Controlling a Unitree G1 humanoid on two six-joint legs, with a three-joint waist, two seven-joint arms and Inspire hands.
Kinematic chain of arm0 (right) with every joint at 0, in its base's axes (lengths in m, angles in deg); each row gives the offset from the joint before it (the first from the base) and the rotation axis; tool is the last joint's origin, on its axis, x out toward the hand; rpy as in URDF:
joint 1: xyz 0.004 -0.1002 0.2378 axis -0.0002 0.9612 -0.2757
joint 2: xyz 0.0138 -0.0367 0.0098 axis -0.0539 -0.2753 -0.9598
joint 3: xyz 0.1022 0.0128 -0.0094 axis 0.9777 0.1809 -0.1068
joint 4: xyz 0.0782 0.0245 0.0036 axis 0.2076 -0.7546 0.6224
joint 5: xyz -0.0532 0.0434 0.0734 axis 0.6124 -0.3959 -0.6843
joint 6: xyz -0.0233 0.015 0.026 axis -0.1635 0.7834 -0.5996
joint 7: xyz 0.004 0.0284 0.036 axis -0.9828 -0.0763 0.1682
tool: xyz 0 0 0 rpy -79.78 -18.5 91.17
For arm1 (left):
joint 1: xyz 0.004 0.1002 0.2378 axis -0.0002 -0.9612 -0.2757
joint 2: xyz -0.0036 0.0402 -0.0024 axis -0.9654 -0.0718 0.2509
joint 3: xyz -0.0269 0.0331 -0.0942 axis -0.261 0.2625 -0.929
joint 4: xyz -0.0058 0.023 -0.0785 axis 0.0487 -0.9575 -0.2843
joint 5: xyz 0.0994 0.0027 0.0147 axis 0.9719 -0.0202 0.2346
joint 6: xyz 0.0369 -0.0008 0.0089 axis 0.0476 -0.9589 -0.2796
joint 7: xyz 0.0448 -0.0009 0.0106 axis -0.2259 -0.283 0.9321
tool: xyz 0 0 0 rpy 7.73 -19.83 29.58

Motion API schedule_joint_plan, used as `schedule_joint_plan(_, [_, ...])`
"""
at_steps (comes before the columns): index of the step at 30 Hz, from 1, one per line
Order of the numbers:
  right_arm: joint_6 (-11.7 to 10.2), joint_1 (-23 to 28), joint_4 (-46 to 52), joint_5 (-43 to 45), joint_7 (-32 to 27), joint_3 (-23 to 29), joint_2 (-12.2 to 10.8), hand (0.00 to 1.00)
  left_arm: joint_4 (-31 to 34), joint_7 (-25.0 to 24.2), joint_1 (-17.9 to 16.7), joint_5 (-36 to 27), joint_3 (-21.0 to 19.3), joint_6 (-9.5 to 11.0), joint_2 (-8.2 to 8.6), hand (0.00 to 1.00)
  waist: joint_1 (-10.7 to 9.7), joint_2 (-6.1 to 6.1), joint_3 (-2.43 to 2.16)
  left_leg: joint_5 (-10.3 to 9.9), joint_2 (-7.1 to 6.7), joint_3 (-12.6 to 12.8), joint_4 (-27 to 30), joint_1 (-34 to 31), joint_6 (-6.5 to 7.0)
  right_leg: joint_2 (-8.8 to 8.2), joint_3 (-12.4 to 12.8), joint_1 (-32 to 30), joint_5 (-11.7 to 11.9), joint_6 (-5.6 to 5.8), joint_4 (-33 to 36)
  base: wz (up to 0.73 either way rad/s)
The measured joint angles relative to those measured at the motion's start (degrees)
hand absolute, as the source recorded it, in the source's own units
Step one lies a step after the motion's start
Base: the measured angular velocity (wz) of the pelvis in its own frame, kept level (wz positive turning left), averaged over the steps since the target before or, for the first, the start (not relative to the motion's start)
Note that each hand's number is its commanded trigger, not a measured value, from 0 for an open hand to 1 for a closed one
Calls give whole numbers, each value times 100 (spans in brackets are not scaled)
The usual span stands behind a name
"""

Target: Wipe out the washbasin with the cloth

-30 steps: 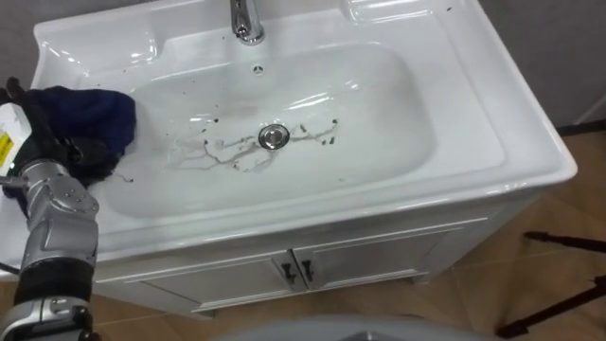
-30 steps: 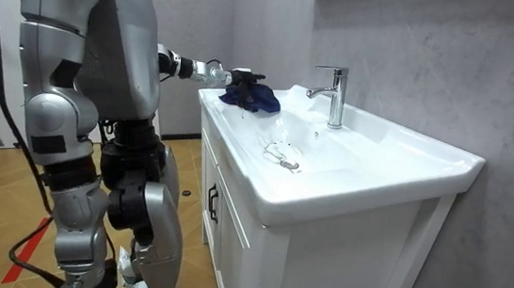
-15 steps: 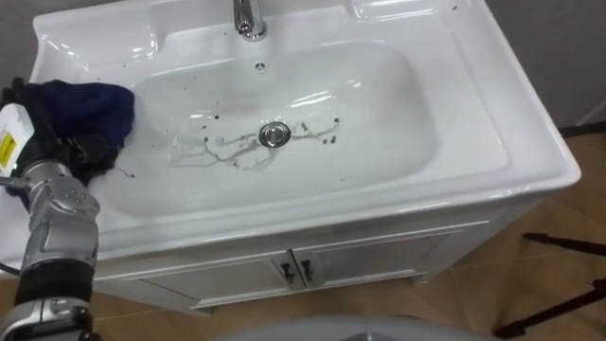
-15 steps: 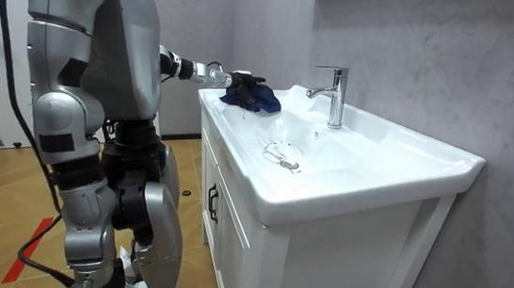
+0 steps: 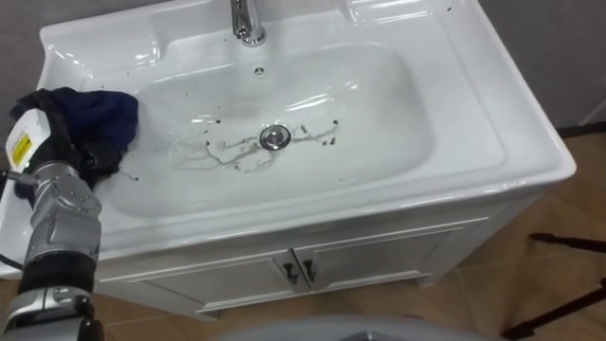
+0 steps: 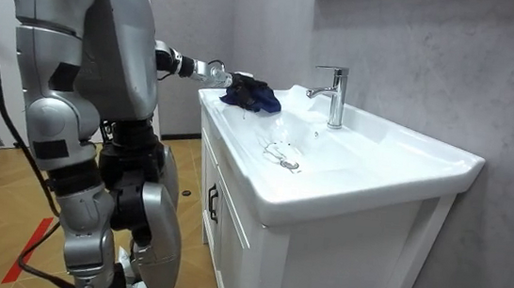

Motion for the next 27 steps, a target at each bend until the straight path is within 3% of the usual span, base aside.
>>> schedule_joint_plan(10, [1, -5, -123, 2, -71, 113, 15, 0, -198, -194, 11, 313, 15, 0, 0, 0, -20, -19, -2, 29, 2, 2, 7, 32, -11, -11, -6, 14, 4, -22, 8, 0])
schedule_joint_plan(11, [1, -6, -139, 3, -87, 114, 20, 0, -208, -194, 12, 342, 15, 0, 0, 16, -21, -23, -3, 29, 2, 2, 8, 37, -11, -11, -6, 18, 4, -22, 9, 0])
schedule_joint_plan(12, [2, -7, -143, 4, -102, 112, 20, 0, -209, -194, 12, 354, 15, 0, 0, 48, -19, -24, -2, 29, 2, 10, 6, 39, -11, -9, 0, 16, 4, -22, 13, 0])
schedule_joint_plan(13, [2, -11, -149, 9, -127, 112, 24, 0, -210, -193, 12, 361, 15, 0, 0, 66, -15, -26, -3, 29, 2, 19, 5, 44, -11, -8, 17, 10, 2, -23, 18, 0])
schedule_joint_plan(16, [-1, -28, -190, 21, -129, 113, 51, 0, -216, -171, -15, 426, 14, 0, 0, 100, -13, -29, -5, 29, 3, 21, -1, 72, -11, -5, 29, 25, 2, -23, 19, -1])
schedule_joint_plan(27, [2, -1, -238, 27, -117, 156, 75, 0, -230, 179, 43, 790, -153, 0, -123, 100, -16, -67, -18, 29, -2, 103, -61, 181, -12, -7, 37, 125, -11, -19, -6, -2])
